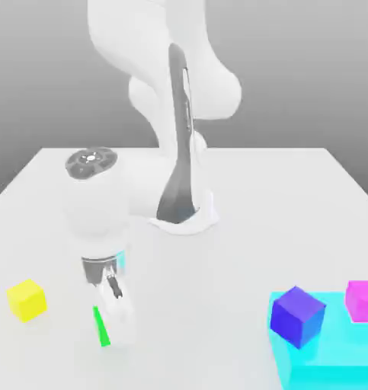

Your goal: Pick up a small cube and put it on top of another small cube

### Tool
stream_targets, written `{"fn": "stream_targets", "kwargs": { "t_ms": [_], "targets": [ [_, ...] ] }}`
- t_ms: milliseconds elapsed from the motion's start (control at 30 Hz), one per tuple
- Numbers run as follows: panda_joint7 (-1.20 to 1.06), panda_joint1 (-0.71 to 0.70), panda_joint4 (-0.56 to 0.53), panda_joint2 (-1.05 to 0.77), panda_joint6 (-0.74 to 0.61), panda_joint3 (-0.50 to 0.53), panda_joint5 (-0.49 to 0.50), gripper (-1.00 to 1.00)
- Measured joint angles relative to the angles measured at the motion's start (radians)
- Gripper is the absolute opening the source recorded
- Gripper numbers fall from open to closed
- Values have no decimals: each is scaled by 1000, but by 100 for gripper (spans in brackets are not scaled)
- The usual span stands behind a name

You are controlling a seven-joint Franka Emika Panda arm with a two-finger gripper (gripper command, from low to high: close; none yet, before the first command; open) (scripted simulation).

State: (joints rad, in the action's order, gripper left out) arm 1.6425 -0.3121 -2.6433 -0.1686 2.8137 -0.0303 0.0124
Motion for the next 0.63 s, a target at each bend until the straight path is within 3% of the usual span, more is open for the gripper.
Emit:
{"fn": "stream_targets", "kwargs": {
  "t_ms": [333,400,500,533,633],
  "targets": [
    [-375,354,192,196,-386,-238,-36,-100],
    [-409,416,208,187,-395,-247,-24,-100],
    [-394,424,192,105,-299,-224,13,-100],
    [-390,420,187,88,-279,-220,20,100],
    [-390,420,187,88,-279,-220,20,100]
  ]
}}
